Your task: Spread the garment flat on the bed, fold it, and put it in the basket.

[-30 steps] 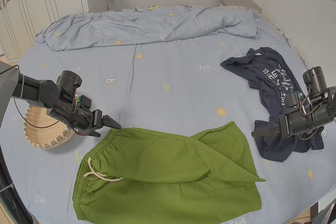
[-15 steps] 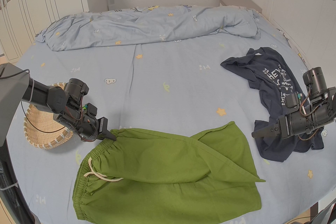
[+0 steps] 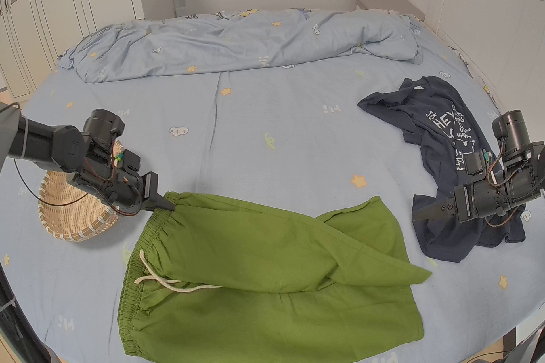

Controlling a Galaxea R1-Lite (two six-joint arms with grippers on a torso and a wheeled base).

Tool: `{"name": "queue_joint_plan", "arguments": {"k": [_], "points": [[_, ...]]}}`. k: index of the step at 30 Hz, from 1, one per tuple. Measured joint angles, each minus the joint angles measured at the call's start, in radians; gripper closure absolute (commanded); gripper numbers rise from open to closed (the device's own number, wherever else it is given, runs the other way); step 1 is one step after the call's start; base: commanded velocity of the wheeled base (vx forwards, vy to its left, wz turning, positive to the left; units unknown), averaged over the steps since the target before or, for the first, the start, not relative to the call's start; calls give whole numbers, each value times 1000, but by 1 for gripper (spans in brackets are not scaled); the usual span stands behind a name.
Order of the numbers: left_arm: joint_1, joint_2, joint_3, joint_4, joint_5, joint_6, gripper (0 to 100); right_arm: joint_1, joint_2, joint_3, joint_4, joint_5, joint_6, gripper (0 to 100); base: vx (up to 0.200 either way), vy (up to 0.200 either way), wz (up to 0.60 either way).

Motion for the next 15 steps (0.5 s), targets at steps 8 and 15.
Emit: {"name": "queue_joint_plan", "arguments": {"k": [8, 15], "points": [[33, -53, 7, 0, -4, -1, 100, -27, 25, 61, -16, 6, -8, 0, 0, 0, 0], [23, -59, 14, -1, -4, 2, 100, -11, 81, 127, -130, 7, -18, 0, 0, 0, 0]]}}
